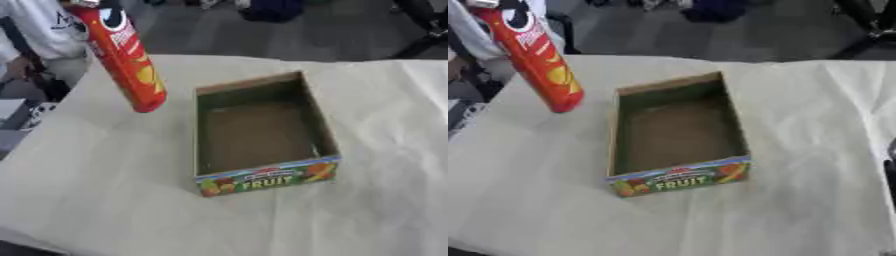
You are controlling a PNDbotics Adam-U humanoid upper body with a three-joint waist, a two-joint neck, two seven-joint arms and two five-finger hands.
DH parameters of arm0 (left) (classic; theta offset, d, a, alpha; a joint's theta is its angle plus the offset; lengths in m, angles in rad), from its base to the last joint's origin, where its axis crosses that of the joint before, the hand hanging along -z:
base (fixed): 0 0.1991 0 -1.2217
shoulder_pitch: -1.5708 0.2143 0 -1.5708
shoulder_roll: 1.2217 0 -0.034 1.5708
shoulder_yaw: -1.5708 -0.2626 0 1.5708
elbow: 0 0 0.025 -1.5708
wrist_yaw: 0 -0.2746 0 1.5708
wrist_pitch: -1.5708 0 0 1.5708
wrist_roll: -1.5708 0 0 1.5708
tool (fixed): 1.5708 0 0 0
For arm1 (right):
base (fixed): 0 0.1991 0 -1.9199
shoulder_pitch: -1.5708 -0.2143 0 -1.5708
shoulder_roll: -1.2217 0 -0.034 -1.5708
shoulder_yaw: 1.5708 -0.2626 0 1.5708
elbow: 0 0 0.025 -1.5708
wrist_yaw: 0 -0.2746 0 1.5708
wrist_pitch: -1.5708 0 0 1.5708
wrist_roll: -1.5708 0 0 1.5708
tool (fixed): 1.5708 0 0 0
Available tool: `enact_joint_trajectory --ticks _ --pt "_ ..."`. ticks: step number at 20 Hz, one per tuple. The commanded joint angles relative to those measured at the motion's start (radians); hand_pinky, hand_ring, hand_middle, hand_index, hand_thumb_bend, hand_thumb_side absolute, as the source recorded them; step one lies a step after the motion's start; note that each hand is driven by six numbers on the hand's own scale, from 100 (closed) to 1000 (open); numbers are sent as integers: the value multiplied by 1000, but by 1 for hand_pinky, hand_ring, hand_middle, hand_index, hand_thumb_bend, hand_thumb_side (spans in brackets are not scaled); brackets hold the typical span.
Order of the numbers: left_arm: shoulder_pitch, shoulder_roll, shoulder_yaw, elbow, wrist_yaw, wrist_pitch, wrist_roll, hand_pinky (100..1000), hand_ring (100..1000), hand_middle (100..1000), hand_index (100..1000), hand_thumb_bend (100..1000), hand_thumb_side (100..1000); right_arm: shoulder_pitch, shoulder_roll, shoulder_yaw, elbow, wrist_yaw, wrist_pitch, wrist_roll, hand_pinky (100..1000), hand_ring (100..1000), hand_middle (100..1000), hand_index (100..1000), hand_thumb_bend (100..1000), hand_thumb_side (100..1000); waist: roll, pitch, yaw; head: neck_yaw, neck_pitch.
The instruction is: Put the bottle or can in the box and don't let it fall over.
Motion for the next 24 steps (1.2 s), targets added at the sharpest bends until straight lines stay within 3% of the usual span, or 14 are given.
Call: enact_joint_trajectory --ticks 1,3,4,5,14,18,21,22,24 --pt "-52 -9 17 -21 33 -39 -50 285 576 505 537 340 100 -5 -27 -7 -18 7 0 7 391 689 862 936 100 659 0 -35 -4 2 12" --pt "-74 -32 10 -28 51 -33 -50 283 576 505 537 339 100 -12 -28 -5 -18 6 0 12 393 690 862 935 100 659 1 -38 -12 8 17" --pt "-83 -43 6 -32 59 -31 -50 279 574 504 536 310 151 -16 -28 -3 -18 6 -1 15 393 690 862 935 100 668 3 -40 -17 10 17" --pt "-91 -52 4 -35 68 -28 -50 277 573 504 536 319 100 -19 -28 -2 -18 6 -1 17 393 690 862 935 100 660 3 -40 -20 11 17" --pt "-120 -87 -5 -66 157 1 -50 257 560 499 532 216 100 -33 -27 1 -18 -1 0 24 394 691 863 936 100 661 9 -45 -48 5 41" --pt "-121 -126 -24 -75 191 15 -50 253 556 496 531 158 102 -48 -22 8 -18 -6 -3 31 394 691 863 936 100 663 8 -41 -68 4 27" --pt "-118 -140 -31 -74 185 18 -50 253 556 496 531 158 102 -53 -20 10 -18 -8 -5 34 394 691 863 936 100 663 7 -39 -75 2 21" --pt "-105 -153 -39 -69 180 18 -50 257 556 496 532 100 118 -57 -18 11 -18 -9 -6 35 394 691 864 936 100 661 6 -35 -83 1 17" --pt "-81 -180 -53 -53 156 14 -50 261 557 496 532 100 121 -64 -15 14 -18 -11 -8 36 393 691 864 936 100 664 3 -28 -97 2 10"
